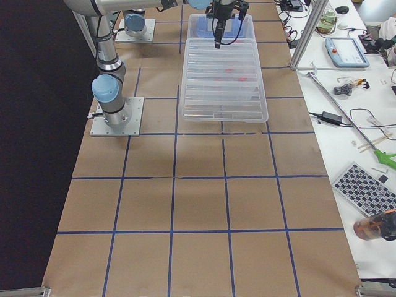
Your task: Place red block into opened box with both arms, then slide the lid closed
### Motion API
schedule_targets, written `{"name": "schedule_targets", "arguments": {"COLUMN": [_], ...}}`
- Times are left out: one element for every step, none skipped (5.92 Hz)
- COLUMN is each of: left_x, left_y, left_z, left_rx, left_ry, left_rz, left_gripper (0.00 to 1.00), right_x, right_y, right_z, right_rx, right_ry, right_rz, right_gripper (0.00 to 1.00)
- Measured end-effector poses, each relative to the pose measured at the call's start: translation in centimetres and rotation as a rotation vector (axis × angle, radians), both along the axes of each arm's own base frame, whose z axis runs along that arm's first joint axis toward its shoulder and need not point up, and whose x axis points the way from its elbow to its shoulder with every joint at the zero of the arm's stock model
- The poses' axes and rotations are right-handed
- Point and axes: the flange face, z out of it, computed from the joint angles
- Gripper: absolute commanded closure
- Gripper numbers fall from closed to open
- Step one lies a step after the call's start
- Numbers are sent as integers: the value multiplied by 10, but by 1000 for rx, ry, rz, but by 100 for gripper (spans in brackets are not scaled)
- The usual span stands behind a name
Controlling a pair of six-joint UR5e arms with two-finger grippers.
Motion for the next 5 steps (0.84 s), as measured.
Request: {"name": "schedule_targets", "arguments": {"left_x": [0, -1, -1, -2, -2], "left_y": [-1, -1, -1, -2, -3], "left_z": [-8, -15, -19, -20, -19], "left_rx": [13, 22, 28, 28, 26], "left_ry": [4, 9, 11, 8, 4], "left_rz": [-4, -6, -8, -10, -11], "left_gripper": [12, 50, 82, 99, 100], "right_x": [0, 1, 1, 2, 2], "right_y": [1, 1, 2, 1, 1], "right_z": [-1, -2, -2, -1, 0], "right_rx": [1, 2, 0, -6, -9], "right_ry": [-2, -2, -2, -2, -2], "right_rz": [1, 2, 3, 2, 2], "right_gripper": [0, 0, 0, 0, 0]}}
